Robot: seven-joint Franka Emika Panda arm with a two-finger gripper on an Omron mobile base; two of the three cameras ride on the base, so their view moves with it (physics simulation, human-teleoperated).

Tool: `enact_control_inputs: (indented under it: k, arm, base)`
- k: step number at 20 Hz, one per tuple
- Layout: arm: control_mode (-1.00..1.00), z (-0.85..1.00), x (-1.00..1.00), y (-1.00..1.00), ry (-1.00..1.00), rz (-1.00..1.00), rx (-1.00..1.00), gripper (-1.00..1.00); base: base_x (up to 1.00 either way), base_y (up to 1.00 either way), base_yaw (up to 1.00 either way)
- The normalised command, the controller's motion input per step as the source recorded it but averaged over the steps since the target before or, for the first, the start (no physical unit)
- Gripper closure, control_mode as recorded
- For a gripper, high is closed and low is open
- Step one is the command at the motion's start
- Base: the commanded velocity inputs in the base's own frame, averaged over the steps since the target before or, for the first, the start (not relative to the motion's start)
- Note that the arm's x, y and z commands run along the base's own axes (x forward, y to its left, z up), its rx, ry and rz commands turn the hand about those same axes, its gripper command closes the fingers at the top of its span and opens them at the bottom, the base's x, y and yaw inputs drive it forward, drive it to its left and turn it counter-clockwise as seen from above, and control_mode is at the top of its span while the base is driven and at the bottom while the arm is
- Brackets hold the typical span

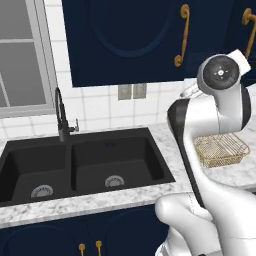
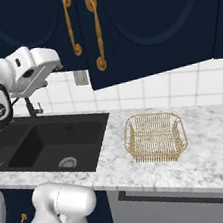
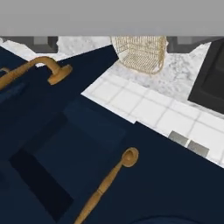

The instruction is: Open the cabinet, pick up the bread from the cabinet and place it in the basket. Then move the basket to the dining counter.

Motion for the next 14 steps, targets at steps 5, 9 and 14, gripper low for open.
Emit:
enact_control_inputs:
  k: [5,9,14]
  arm:
    - [-1.00,-0.12,1.00,0.00,0.32,-0.14,-0.12,-1.00]
    - [-1.00,-0.08,0.98,-0.18,0.29,-0.09,-0.08,-1.00]
    - [-1.00,-0.09,0.57,-0.75,0.17,-0.03,0.00,-1.00]
  base:
    - [0.00,0.00,0.00]
    - [0.00,0.00,0.00]
    - [0.00,0.00,0.00]
